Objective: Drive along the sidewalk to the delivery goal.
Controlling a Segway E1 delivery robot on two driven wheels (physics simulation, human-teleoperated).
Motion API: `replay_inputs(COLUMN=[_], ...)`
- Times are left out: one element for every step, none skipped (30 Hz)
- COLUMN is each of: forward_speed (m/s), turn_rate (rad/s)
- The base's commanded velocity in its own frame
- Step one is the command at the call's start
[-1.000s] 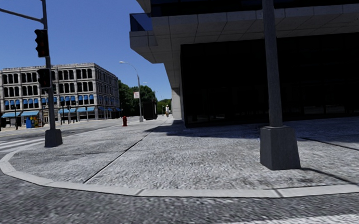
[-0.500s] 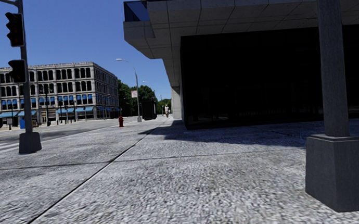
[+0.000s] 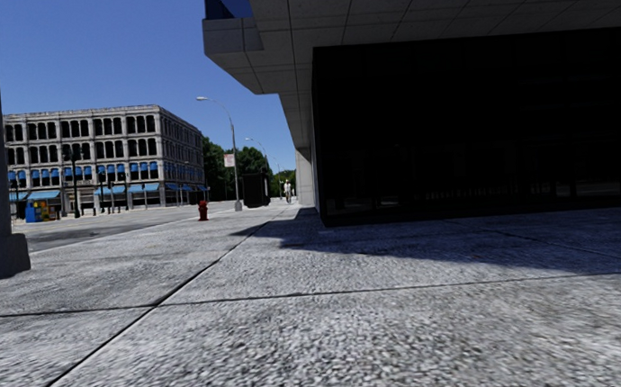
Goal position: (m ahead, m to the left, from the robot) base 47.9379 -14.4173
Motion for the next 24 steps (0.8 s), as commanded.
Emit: replay_inputs(forward_speed=[1.30,1.29,1.29,1.29,1.29,1.29,1.28,1.28,1.28,1.28,1.28,1.28,1.28,1.28,1.28,1.28,1.28,1.28,1.28,1.28,1.28,1.28,1.59,2.00], turn_rate=[0.16,0.18,0.18,0.18,0.24,0.28,0.30,0.30,0.30,0.30,0.30,0.30,0.30,0.31,0.32,0.33,0.33,0.34,0.34,0.34,0.34,0.34,0.34,0.34])
